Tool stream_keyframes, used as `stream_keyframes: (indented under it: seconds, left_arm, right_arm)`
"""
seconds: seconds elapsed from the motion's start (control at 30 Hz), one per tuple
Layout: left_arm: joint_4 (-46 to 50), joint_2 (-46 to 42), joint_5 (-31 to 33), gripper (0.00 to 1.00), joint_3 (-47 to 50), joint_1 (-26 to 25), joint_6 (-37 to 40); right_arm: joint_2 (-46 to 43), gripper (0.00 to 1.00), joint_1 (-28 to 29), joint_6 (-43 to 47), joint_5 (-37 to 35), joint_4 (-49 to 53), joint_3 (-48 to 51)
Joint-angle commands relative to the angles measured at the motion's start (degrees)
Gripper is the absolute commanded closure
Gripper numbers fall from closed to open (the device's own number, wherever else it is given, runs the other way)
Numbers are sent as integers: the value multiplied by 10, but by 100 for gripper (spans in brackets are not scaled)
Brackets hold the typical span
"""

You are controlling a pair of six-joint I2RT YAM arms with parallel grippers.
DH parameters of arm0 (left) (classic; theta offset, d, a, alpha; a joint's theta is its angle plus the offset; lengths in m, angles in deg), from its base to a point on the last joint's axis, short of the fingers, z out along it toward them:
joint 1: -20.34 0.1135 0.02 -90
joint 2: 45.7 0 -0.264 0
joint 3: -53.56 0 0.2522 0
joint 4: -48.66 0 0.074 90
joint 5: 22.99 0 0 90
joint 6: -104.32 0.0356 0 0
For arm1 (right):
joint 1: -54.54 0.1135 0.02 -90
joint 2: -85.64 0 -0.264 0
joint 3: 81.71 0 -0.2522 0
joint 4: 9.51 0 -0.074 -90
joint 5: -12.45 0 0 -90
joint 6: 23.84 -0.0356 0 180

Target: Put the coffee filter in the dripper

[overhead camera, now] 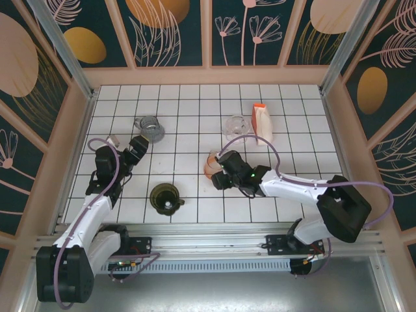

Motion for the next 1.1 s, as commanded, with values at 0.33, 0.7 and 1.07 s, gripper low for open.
stream_keyframes:
  seconds: [0.33,0.7,1.07]
  left_arm:
    - [11,-13,13,1,-38,-3,7]
    - [52,-42,39,1,-45,-3,22]
    - [55,-41,26,1,-38,-2,23]
  right_arm:
    - [-134,38,14,-3,63,40,-36]
    - [-20,39,97,71,197,-76,-47]
    - [32,42,113,96,238,-286,40]
